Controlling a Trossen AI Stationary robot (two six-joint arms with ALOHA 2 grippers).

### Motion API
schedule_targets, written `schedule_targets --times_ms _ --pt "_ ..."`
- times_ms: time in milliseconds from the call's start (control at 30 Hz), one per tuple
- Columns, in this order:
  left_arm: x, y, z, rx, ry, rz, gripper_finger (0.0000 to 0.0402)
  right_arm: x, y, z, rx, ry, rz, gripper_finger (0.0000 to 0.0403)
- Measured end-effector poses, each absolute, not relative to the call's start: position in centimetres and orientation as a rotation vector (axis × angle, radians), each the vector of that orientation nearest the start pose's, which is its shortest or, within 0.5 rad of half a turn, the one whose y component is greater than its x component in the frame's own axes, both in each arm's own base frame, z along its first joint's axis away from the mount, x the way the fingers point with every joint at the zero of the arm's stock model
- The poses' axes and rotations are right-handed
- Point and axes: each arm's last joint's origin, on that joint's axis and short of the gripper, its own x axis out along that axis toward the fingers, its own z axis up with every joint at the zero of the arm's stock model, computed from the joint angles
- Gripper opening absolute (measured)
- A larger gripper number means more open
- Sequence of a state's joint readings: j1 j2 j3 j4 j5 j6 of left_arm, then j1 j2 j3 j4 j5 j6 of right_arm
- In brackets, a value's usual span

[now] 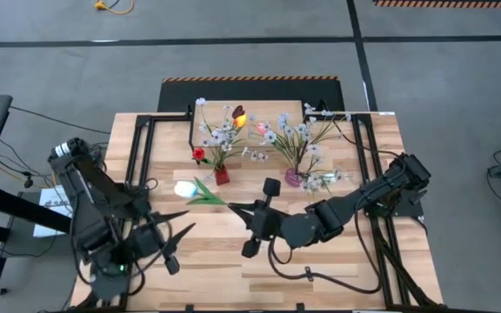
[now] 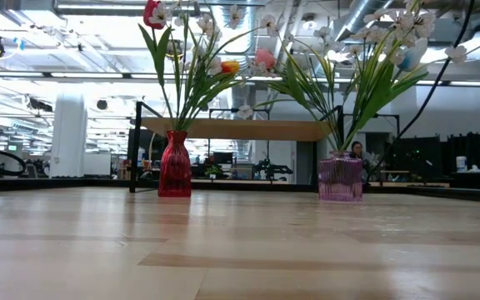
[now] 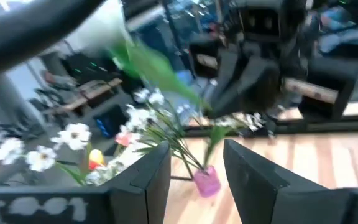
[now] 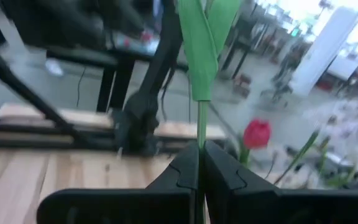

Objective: Pick and place flowers into a vace then onto a shelf
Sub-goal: Put the white tulip into the red vase

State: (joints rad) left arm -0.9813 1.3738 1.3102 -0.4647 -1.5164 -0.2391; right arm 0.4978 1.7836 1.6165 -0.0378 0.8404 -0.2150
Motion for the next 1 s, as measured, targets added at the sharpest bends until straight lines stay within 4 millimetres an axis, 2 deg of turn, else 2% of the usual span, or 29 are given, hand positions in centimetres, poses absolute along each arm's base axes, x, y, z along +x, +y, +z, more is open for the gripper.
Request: schedule_targets --times_ms 100,200,367,500,667,767,867,1000 --pt "18.3 -19.9 38.1 0.247 0.150 0.450 0.0124 37.3 18.0 36.9 -0.379 0.148 -0.321 0.0000" --pt "18.9 -18.7 39.8 0.243 0.152 0.327 0.0101 37.2 18.4 37.5 -0.416 0.106 -0.316 0.0000" --pt "18.9 -16.6 43.6 0.236 -0.040 0.012 0.0061 36.5 19.5 38.2 -0.477 0.063 -0.340 0.0000" --pt "18.0 -14.5 44.7 0.236 -0.178 -0.133 0.0046 35.6 20.7 39.2 -0.525 0.014 -0.376 0.0000" --pt "18.9 -12.6 43.1 0.226 -0.277 -0.212 0.0044 34.9 21.5 40.1 -0.560 -0.050 -0.375 0.0000" --pt "20.1 -11.6 41.5 0.224 -0.317 -0.192 0.0044 35.0 21.4 40.2 -0.564 -0.064 -0.359 0.0000" --pt "20.7 -11.1 40.3 0.243 -0.377 -0.286 0.0044 35.4 21.0 40.1 -0.551 -0.062 -0.355 0.0000" --pt "21.1 -10.4 40.2 0.213 -0.406 -0.404 0.0044 35.8 20.5 40.0 -0.538 -0.071 -0.329 0.0000"
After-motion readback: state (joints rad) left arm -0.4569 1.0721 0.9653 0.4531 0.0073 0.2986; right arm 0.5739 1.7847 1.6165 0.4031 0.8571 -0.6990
